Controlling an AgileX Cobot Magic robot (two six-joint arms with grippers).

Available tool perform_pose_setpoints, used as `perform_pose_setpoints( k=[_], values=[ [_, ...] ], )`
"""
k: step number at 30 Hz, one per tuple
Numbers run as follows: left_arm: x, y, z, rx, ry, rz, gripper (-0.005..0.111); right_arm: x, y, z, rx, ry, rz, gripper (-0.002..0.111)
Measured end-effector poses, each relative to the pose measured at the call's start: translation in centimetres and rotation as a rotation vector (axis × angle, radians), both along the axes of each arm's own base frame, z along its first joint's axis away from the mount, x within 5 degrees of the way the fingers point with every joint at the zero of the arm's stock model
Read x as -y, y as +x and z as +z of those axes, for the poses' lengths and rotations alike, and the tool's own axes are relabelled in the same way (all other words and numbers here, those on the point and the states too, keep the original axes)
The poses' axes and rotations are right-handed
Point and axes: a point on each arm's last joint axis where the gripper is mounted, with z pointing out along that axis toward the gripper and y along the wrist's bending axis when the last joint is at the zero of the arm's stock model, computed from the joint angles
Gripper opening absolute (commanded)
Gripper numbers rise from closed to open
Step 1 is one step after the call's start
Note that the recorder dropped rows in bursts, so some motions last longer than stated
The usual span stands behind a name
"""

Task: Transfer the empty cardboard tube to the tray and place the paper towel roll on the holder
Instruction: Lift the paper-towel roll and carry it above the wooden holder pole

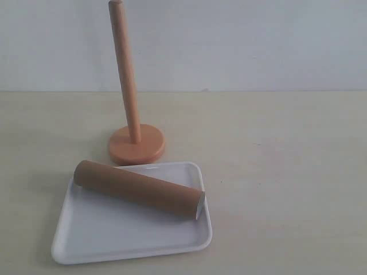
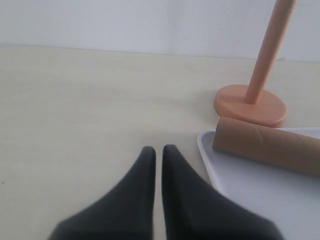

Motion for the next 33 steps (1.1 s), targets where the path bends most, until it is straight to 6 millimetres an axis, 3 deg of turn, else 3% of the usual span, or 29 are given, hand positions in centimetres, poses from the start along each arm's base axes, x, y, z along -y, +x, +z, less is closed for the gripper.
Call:
perform_pose_setpoints(
  k=[7, 19, 33],
  values=[
    [0.0, 0.0, 0.0, 0.0, 0.0, 0.0, 0.004, -2.4, 2.3, -1.0, -0.019, -0.005, 0.02, 0.0],
    [0.0, 0.0, 0.0, 0.0, 0.0, 0.0, 0.004, -6.1, 7.0, 0.7, -0.14, -0.106, -0.053, 0.0],
    [0.0, 0.0, 0.0, 0.0, 0.0, 0.0, 0.004, -11.3, 12.7, -3.3, -0.211, -0.209, -0.08, 0.0]
  ],
)
